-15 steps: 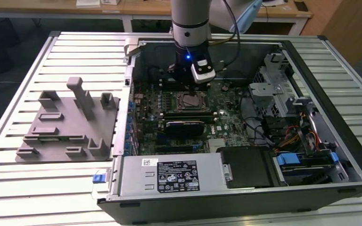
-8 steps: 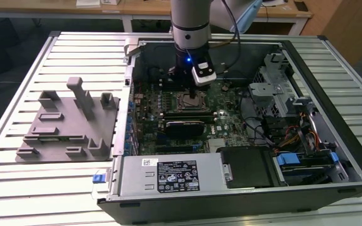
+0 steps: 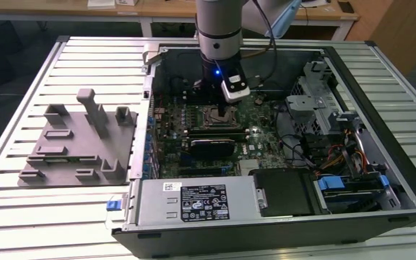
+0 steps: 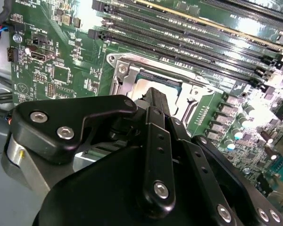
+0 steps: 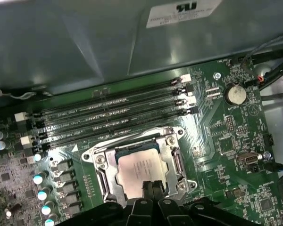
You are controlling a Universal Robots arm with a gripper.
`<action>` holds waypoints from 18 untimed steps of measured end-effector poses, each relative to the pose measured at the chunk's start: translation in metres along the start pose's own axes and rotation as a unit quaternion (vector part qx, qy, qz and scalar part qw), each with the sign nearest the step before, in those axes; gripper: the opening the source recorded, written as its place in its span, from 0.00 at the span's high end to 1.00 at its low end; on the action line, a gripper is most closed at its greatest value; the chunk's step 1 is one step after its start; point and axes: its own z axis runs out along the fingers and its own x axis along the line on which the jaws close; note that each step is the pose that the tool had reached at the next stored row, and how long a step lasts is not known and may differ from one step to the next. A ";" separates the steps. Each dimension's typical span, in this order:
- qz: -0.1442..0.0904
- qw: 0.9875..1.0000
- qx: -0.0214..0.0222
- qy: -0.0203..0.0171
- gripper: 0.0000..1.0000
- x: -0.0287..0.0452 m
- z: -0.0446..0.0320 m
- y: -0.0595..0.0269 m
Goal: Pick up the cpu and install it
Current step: 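Install the first cpu locking lever, then install the second cpu locking lever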
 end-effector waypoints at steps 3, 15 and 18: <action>-0.002 1.000 0.000 0.000 0.89 0.0001 0.0000 -0.0002; -0.002 1.000 -0.001 -0.001 0.89 -0.0014 -0.0133 0.0000; -0.002 1.000 0.000 -0.001 0.89 -0.0014 -0.0136 0.0000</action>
